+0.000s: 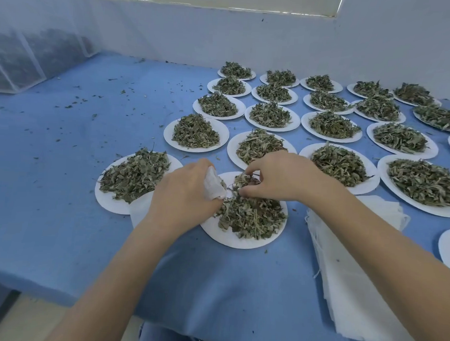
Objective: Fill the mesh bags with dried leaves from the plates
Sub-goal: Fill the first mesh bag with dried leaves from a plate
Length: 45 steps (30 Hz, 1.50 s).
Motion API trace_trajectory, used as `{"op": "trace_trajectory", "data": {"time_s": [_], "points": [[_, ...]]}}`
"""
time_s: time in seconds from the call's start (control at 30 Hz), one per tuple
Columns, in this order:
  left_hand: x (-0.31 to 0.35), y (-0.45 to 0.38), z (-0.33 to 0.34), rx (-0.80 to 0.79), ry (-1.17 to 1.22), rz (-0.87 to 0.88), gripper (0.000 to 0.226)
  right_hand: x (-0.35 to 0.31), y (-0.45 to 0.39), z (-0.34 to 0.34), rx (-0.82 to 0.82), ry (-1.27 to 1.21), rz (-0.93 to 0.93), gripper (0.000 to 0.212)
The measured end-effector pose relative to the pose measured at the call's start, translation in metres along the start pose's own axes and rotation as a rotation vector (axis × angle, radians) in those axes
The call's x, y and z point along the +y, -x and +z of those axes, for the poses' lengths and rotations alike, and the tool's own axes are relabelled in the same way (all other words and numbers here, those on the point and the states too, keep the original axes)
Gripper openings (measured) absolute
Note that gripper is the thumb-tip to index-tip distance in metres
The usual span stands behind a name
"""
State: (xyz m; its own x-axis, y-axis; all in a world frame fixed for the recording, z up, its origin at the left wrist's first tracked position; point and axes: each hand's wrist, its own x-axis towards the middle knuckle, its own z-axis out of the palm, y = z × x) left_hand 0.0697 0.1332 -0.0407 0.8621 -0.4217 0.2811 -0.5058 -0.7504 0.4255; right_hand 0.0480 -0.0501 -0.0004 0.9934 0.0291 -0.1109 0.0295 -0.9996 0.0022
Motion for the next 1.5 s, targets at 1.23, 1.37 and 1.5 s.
{"op": "trace_trajectory", "data": {"time_s": [1.23, 1.37, 1.5], "points": [[0.009, -0.002, 0.006, 0.107, 0.079, 0.083, 0.037, -0.024, 0.001, -0.011, 0.135, -0.412, -0.274, 0.018], [0.006, -0.002, 0.004, 0.099, 0.176, 0.003, 0.035, -0.016, 0.003, -0.012, 0.141, -0.613, -0.253, 0.024], [0.004, -0.002, 0.002, 0.100, 0.190, -0.011, 0.040, -0.004, 0.005, -0.016, 0.000, -0.898, -0.218, 0.037]]}}
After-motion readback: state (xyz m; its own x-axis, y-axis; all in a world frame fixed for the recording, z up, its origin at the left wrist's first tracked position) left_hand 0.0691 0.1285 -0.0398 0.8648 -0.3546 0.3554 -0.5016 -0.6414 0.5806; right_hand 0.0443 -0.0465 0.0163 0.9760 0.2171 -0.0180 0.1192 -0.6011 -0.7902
